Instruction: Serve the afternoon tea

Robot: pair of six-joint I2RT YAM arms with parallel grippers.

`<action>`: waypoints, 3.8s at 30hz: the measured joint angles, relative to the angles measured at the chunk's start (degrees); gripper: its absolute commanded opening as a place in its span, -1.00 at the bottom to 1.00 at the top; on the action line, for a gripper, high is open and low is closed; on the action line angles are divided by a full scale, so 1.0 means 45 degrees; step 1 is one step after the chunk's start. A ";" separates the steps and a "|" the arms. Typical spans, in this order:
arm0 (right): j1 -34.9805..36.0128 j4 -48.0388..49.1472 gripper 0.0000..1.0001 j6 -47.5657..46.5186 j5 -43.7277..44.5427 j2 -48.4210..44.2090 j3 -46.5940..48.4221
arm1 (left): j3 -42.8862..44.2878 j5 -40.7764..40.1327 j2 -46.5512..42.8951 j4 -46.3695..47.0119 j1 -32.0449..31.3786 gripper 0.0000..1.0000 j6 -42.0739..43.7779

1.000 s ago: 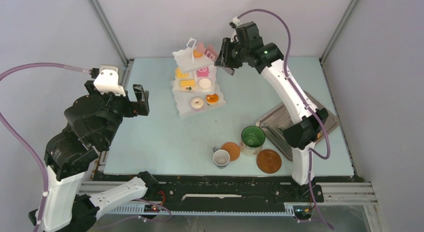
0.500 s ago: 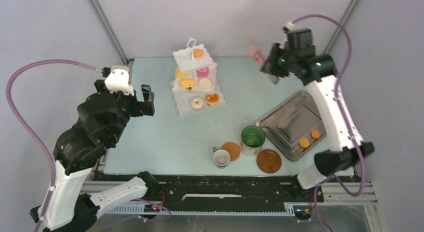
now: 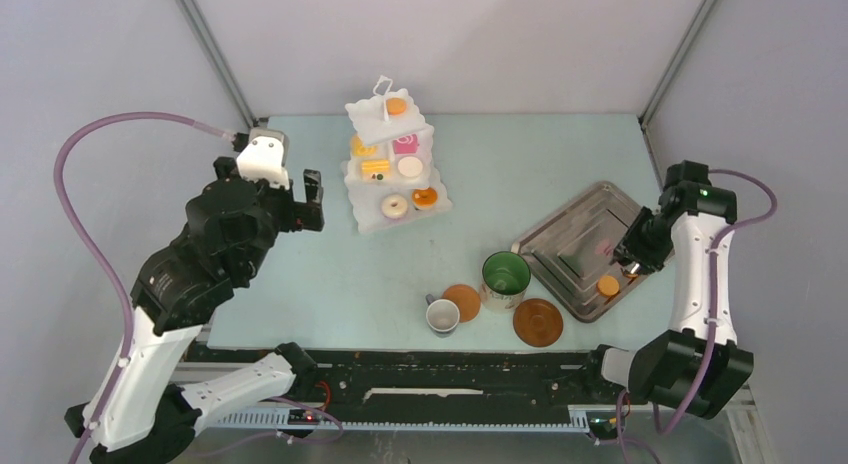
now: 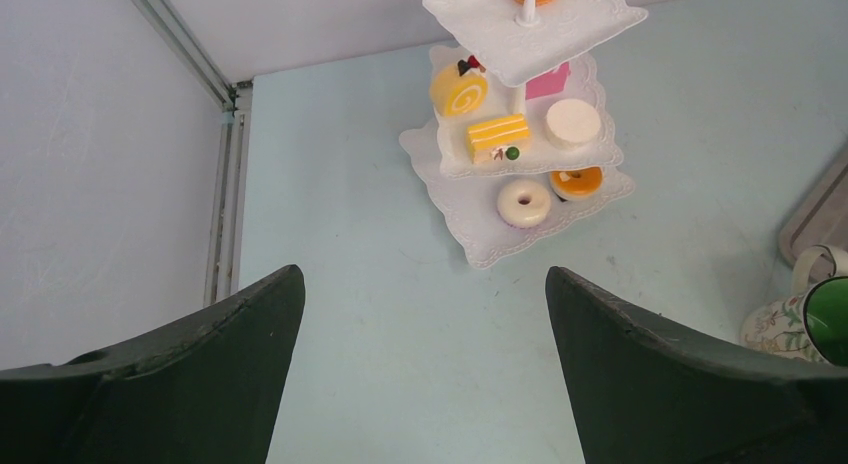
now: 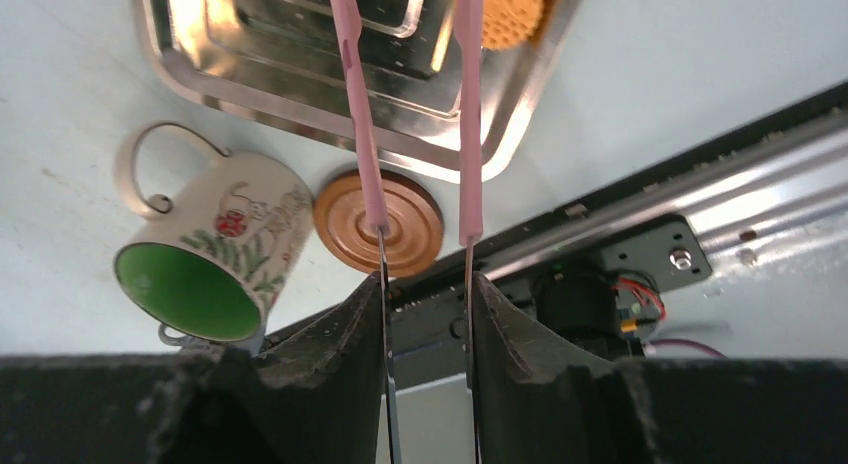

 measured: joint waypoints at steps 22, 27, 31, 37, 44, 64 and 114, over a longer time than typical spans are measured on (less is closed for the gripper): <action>-0.1307 -0.0675 -0.19 -0.0403 0.0136 0.0685 -0.0850 | -0.0466 -0.0044 0.0160 0.0335 -0.0019 0.97 0.0345; -0.1307 -0.0622 -0.17 -0.0403 0.0141 0.0986 -0.1015 | -0.0466 -0.0044 0.0189 0.0364 -0.0019 0.97 0.0359; -0.1263 -0.0525 -0.17 -0.0408 0.0136 0.1039 -0.1112 | -0.0466 -0.0044 0.0233 0.0374 -0.0019 0.97 0.0437; -0.1035 -0.0457 -0.19 -0.0408 0.0131 0.1370 -0.1151 | -0.0505 -0.0044 0.0257 0.0379 -0.0015 0.97 0.0442; -0.0811 -0.0379 -0.25 -0.0413 0.0097 0.1792 -0.1156 | -0.0675 -0.0049 0.0262 0.0466 -0.0015 0.97 0.0457; -0.0316 0.0034 -0.68 -0.0515 0.0253 0.2191 -0.1161 | -0.0675 -0.0019 0.0413 0.0631 -0.0015 0.97 0.0457; 1.0647 0.3133 -0.97 0.1243 -0.2171 0.8748 1.4105 | 0.1656 -0.0063 -0.0121 -0.0087 -0.0112 0.97 -0.0699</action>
